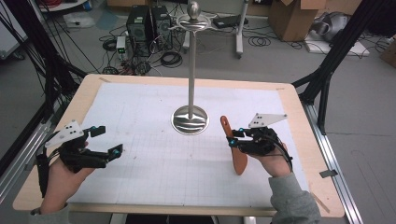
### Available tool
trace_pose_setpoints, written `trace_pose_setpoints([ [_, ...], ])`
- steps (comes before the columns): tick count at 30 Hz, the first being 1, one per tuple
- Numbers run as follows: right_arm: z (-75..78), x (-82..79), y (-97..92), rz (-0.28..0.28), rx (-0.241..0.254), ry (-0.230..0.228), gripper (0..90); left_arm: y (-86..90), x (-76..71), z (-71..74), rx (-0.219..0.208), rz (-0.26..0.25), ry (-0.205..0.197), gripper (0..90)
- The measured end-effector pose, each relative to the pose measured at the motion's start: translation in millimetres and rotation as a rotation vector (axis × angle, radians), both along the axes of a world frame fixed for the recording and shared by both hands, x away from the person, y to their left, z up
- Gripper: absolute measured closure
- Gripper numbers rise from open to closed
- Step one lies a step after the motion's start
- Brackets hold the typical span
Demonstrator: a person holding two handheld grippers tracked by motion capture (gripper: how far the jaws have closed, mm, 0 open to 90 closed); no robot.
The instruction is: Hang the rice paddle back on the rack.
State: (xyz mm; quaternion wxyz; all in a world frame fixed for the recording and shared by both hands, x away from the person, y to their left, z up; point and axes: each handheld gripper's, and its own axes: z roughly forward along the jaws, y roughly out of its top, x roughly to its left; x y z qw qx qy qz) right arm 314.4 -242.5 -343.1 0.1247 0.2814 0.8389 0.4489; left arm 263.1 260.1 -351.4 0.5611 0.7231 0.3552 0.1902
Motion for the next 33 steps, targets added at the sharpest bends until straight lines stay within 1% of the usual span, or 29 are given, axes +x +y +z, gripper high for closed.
trace_pose_setpoints([
  [1,0.0,0.0,0.0,0.000,0.000,0.000,64.7,0.0,0.0,0.0,0.000,0.000,0.000,1.8],
  [2,3.0,1.4,-0.2,-0.003,0.022,-0.005,64.8,0.8,-0.3,0.8,-0.006,-0.001,-0.001,1.8],
  [5,7.7,4.4,-1.6,-0.013,0.061,-0.014,64.8,2.9,-0.7,1.4,-0.014,0.000,-0.005,1.8],
  [8,12.5,8.7,-3.2,-0.015,0.110,-0.035,64.8,4.9,-0.9,0.9,-0.018,0.005,-0.002,1.8],
  [11,17.4,12.1,-3.4,-0.019,0.138,-0.054,64.8,6.2,-1.5,0.3,-0.016,0.006,-0.001,1.8],
  [13,20.3,14.6,-3.2,-0.023,0.143,-0.068,64.8,6.3,-1.9,0.0,-0.017,0.007,0.001,1.8],
  [18,27.2,20.4,-2.9,-0.031,0.168,-0.082,64.7,6.2,-3.3,-1.5,-0.012,0.005,0.005,1.8],
  [23,35.8,27.4,-4.1,-0.028,0.202,-0.098,64.8,4.5,-4.1,-4.1,-0.014,0.004,0.006,1.8],
  [25,38.9,29.6,-3.7,-0.024,0.214,-0.096,64.7,1.4,-2.9,-6.6,-0.003,-0.008,0.014,1.8],
  [26,39.7,31.4,-2.9,-0.019,0.217,-0.102,64.8,0.4,-2.4,-7.3,0.005,-0.013,0.013,1.8],
  [29,44.0,34.7,-0.2,-0.013,0.209,-0.100,64.7,-0.5,-2.4,-7.1,-0.004,-0.019,0.011,1.8],
  [33,56.2,40.5,0.5,-0.001,0.226,-0.112,64.7,1.6,-3.8,-5.6,-0.014,-0.014,0.005,1.8],
])
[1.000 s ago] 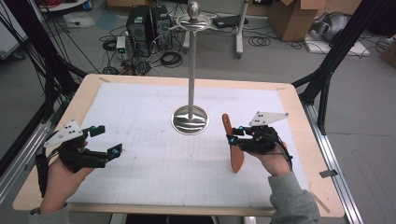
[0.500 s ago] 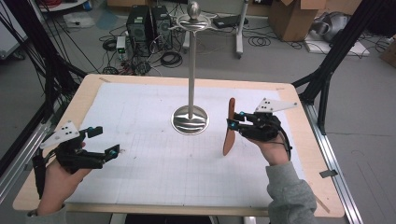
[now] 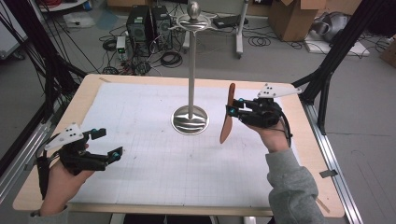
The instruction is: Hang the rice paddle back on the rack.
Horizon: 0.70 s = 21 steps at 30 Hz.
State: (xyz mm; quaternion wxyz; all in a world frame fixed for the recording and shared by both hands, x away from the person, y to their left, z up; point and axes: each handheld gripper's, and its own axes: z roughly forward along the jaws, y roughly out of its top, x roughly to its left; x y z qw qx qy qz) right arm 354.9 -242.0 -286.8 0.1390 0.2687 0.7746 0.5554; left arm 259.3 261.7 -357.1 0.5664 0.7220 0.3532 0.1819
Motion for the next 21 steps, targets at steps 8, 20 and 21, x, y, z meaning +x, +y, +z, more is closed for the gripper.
trace_pose_setpoints([
  [8,27.0,12.1,3.9,0.004,0.007,-0.032,64.7,3.6,0.0,0.7,-0.010,0.006,0.002,1.8],
  [20,51.8,28.1,2.3,0.008,0.042,-0.040,64.7,-2.6,3.1,-4.4,-0.005,-0.017,0.019,1.8],
  [21,54.3,29.1,2.2,0.009,0.042,-0.043,64.7,-2.9,3.2,-4.5,-0.005,-0.018,0.020,1.8],
])
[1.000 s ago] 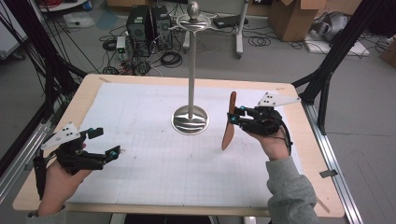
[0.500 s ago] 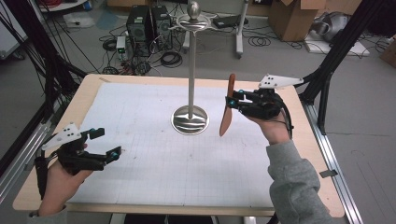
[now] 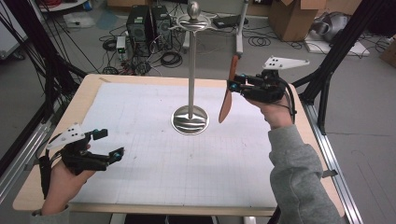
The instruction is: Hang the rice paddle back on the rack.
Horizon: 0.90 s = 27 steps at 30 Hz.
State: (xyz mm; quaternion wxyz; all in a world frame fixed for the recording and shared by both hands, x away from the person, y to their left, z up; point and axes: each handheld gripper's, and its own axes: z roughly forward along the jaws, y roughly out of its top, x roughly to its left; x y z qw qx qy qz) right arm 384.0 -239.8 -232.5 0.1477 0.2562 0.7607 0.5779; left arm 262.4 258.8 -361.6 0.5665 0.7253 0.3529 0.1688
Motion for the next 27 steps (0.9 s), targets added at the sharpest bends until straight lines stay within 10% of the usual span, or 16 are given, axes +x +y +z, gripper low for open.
trace_pose_setpoints([
  [27,49.0,25.2,18.8,0.009,0.031,-0.007,64.7,7.0,-0.5,0.3,-0.017,0.015,0.003,1.8],
])
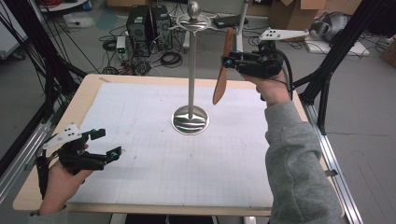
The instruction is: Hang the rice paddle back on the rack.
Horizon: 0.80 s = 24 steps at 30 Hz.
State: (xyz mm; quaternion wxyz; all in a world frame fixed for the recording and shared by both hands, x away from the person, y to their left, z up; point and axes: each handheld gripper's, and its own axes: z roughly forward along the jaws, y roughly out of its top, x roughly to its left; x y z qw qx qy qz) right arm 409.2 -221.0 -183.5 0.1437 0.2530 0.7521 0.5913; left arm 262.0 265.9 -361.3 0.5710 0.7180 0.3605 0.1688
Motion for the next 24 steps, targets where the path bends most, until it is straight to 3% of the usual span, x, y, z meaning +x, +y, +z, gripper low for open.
trace_pose_setpoints([
  [12,2.8,9.6,5.8,-0.011,0.002,0.009,64.7,1.0,0.4,-0.5,0.003,-0.001,0.001,1.8],
  [19,3.6,10.6,12.9,-0.020,0.021,-0.027,64.7,7.2,-0.4,0.9,-0.010,0.014,0.002,1.8],
  [24,3.1,14.6,14.5,-0.030,0.018,-0.012,64.7,9.7,-1.5,2.7,-0.017,0.017,-0.007,1.8],
])
